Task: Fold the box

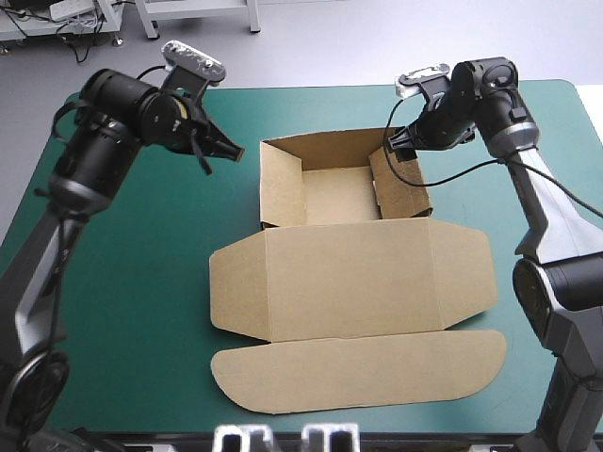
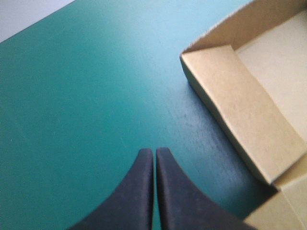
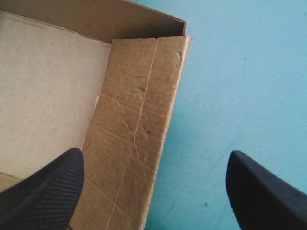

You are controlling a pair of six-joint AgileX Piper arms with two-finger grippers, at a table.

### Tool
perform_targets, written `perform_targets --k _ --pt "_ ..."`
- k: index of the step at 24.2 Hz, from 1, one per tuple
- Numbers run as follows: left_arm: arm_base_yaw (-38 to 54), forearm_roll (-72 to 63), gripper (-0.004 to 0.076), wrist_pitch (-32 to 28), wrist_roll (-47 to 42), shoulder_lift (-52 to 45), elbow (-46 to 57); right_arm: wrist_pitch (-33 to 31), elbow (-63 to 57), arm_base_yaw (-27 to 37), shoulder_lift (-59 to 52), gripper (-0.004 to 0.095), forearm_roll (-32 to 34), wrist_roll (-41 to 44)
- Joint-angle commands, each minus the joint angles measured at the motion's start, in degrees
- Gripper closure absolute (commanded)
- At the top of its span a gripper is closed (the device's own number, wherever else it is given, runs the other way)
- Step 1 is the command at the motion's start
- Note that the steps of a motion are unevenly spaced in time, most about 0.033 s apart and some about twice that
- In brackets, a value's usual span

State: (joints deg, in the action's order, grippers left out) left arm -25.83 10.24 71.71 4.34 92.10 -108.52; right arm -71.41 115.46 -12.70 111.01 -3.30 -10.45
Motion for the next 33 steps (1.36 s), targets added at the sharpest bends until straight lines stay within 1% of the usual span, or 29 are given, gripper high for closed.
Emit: perform_targets --k 1,6,9,10,12,13,14,15,18,19,20,23,25,28,29,30,33 --pt "-0.04 0.61 0.0732 1.98 0.0 -9.27 8.38 -0.07 1.08 0.05 -0.09 0.0167 -0.54 -0.45" --pt "-0.04 0.96 0.0732 1.98 -1.19 -19.52 26.35 -0.07 1.08 0.05 4.53 0.0167 -4.21 -0.6" --pt "-0.04 0.96 0.0733 1.63 -4.94 -23.72 34.58 -0.07 1.08 0.05 6.66 0.0168 -4.98 -0.83" --pt "-0.04 0.96 0.0734 1.02 -6.01 -24.66 36.55 -0.07 1.08 0.05 7.2 0.0174 -4.98 -0.98" --pt "-0.04 0.96 0.0734 -1.15 -8.52 -26.47 40.76 -0.07 1.08 0.05 8.21 0.0225 -4.98 -0.98" --pt "-0.04 0.96 0.0734 -3.36 -10.4 -27.24 43.81 -0.07 1.08 0.05 8.96 0.0328 -4.98 -0.98" --pt "-0.04 0.96 0.0734 -3.89 -10.72 -27.37 44.85 -0.07 1.08 0.05 9.28 0.0382 -4.98 -0.98" --pt "-0.04 0.96 0.0734 -4.39 -10.89 -27.37 45.91 -0.07 1.08 0.05 9.4 0.0546 -4.98 -0.98" --pt "-0.04 0.96 0.0734 -4.93 -11.26 -27.27 46.1 -0.07 1.19 0.05 9.4 0.0815 -4.98 -2.64" --pt "-0.04 1.08 0.0734 -5.05 -11.26 -27.27 46.1 -0.07 1.19 0.05 9.4 0.0881 -4.98 -3.14" --pt "-0.04 1.08 0.0734 -5.29 -11.26 -27.27 46.1 -0.07 1.31 0.05 9.4 0.0923 -4.47 -3.65" --pt "-0.04 1.45 0.0734 -6.19 -11.14 -27.27 46.1 -0.01 2.79 0.64 9.4 0.0928 -2.08 -6.94" --pt "-0.04 2.08 0.0734 -6.22 -11.14 -27.27 46.1 -0.1 5.63 3.18 9.4 0.0928 -2.08 -6.94" --pt "-0.04 2.19 0.0734 -5.27 -11.14 -27.27 46.1 -0.1 10.56 11.24 9.4 0.0928 -0.59 -5.71" --pt "-0.04 2.19 0.0734 -5.27 -11.14 -27.27 46.1 -0.1 11.86 15.19 9.4 0.0928 1.63 -4.5" --pt "-0.04 2.19 0.0734 -5.27 -11.14 -27.27 46.1 -0.1 12.39 17.19 9.4 0.0928 2.67 -3.79" --pt "-0.04 2.31 0.0734 -5.67 -11.14 -27.27 46.1 0.24 13.18 25.14 9.4 0.0928 3.3 -3.17"
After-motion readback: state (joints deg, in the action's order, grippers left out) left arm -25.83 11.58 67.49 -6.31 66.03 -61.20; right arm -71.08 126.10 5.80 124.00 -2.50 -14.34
